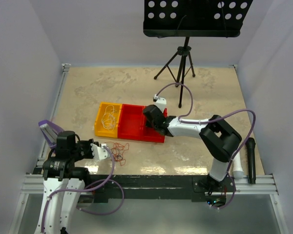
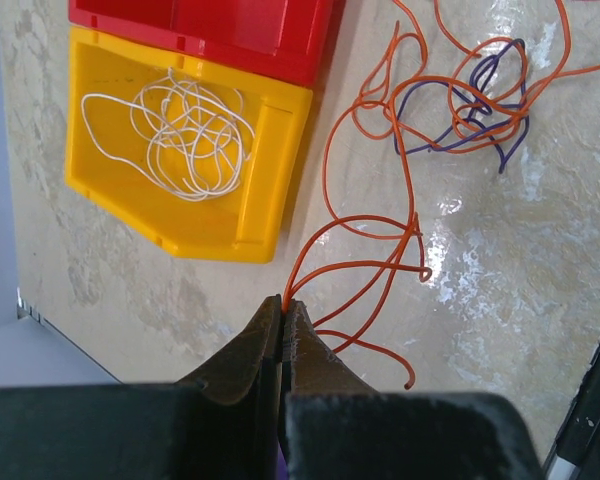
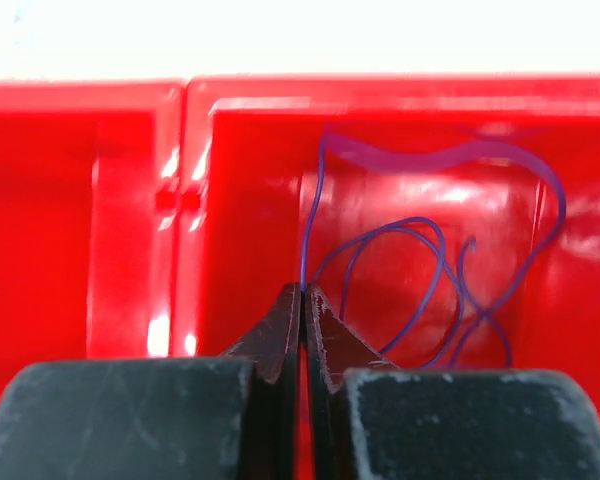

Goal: Untangle the cables

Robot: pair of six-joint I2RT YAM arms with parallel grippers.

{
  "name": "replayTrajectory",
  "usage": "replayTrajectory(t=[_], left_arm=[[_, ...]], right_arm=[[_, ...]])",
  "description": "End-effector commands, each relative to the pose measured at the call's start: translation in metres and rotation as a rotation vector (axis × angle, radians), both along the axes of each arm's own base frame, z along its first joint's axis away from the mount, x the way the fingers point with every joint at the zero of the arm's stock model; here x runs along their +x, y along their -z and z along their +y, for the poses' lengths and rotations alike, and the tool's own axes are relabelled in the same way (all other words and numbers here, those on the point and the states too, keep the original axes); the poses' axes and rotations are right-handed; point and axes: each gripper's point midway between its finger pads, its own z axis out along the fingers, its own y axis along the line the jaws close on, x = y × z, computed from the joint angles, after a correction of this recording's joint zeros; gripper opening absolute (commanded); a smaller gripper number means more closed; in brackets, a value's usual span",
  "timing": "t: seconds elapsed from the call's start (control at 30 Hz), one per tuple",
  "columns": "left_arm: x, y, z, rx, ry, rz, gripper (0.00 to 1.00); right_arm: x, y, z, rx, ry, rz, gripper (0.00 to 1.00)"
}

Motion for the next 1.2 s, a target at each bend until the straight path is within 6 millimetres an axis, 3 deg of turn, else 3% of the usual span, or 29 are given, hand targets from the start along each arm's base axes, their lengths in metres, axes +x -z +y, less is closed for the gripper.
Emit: replayTrajectory(t=[0.0, 0.27, 0.53, 0.63, 0.77, 0.87, 1.07, 1.17], left_arm=[[0.01, -0.028, -0.011, -0.066, 0.023, -0.077, 0.0], [0.009, -0.031, -0.013, -0.076, 0.022, -0.083, 0.0], [0.01, -0.055, -0.027, -0.179, 0.035, -0.104, 0.0], [0.009, -0.072, -0.036, -0.244, 0.056, -0.122, 0.0], [0.007, -0.097, -0.048, -0.318, 0.094, -0.143, 0.0], [0.008, -0.118, -0.052, -0.362, 0.09, -0.172, 0.0], [0.004, -0.128, -0.056, -0.383, 0.118, -0.185, 0.0], [0.002, -0.134, -0.058, -0.401, 0.12, -0.194, 0.0]], right_arm=[[0.027, -0.008, -0.003, -0.008, 0.031, -0.03, 0.0], [0.054, 0.0, -0.04, -0.12, 0.067, -0.047, 0.0], [0.072, -0.015, -0.053, -0.193, 0.058, -0.096, 0.0], [0.073, -0.024, -0.047, -0.185, 0.012, -0.099, 0.18], [0.063, -0.053, -0.049, -0.147, -0.014, -0.126, 0.51], [0.049, -0.082, -0.049, -0.095, -0.053, -0.155, 0.7], [0.016, -0.134, -0.044, -0.024, -0.163, -0.228, 0.73], [-0.009, -0.169, -0.029, 0.059, -0.293, -0.312, 0.69]])
